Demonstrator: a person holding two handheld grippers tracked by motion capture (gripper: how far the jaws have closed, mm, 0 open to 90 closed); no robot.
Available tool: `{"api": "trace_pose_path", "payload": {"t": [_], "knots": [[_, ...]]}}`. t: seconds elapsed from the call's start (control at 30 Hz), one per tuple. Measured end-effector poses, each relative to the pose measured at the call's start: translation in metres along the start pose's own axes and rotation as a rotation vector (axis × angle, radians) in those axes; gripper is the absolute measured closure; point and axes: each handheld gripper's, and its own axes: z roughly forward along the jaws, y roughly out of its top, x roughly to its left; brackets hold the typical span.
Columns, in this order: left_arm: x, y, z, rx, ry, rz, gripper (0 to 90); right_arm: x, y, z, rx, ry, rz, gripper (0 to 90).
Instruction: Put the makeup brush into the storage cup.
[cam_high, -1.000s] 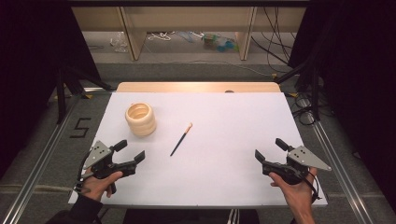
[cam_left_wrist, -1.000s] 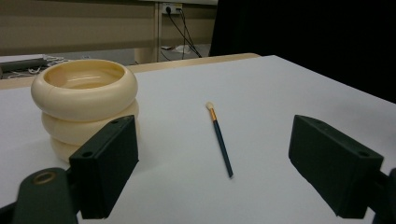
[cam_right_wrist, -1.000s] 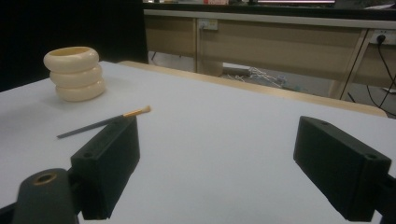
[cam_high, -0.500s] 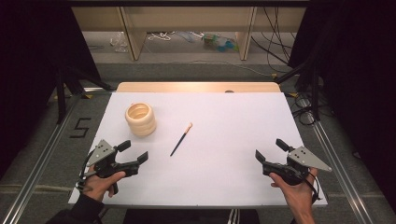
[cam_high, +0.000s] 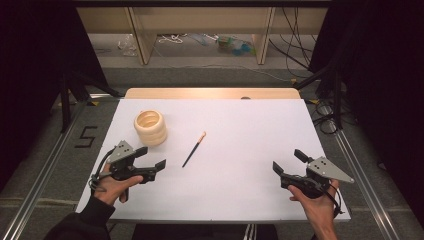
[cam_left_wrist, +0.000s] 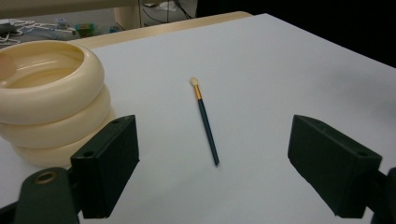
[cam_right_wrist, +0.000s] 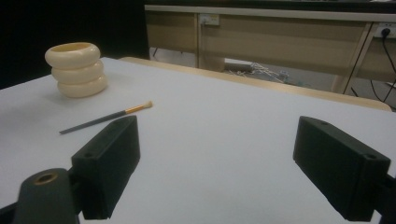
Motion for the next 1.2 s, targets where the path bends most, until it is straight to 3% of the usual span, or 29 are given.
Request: {"api": "trace_pose_path", "payload": {"t": [0.1, 0.13, 0.17, 0.23, 0.4, 0.47, 0.53, 0.8, 1.2], "knots": [[-0.002, 0.009, 0.01, 0.061, -0.008, 0.019, 15.9, 0.0, -0.001, 0.001, 0.003, 0.005, -0.005, 15.7], [-0.002, 0.009, 0.01, 0.061, -0.008, 0.019, 15.9, 0.0, -0.001, 0.001, 0.003, 0.005, -0.005, 15.7], [-0.002, 0.012, 0.013, 0.08, -0.013, 0.039, 15.9, 0.0, -0.001, 0.002, -0.011, 0.005, -0.012, 15.8], [-0.003, 0.015, 0.019, 0.109, -0.015, 0.055, 15.9, 0.0, 0.0, 0.001, 0.021, 0.006, -0.005, 15.8], [-0.001, 0.026, 0.035, 0.184, -0.018, 0.096, 16.2, 0.001, -0.001, 0.003, 0.018, 0.011, -0.012, 15.8], [0.002, 0.032, 0.046, 0.245, -0.021, 0.117, 16.8, 0.001, -0.001, 0.003, 0.019, 0.016, -0.013, 15.8], [0.002, 0.036, 0.054, 0.27, -0.02, 0.126, 16.9, 0.0, -0.001, 0.003, 0.019, 0.016, -0.014, 15.9], [0.0, 0.047, 0.079, 0.33, -0.025, 0.128, 18.0, 0.0, -0.002, 0.002, 0.037, 0.018, -0.024, 15.9], [0.002, 0.058, 0.096, 0.362, -0.026, 0.121, 18.2, 0.002, -0.002, 0.004, 0.039, 0.041, -0.011, 15.9]]}}
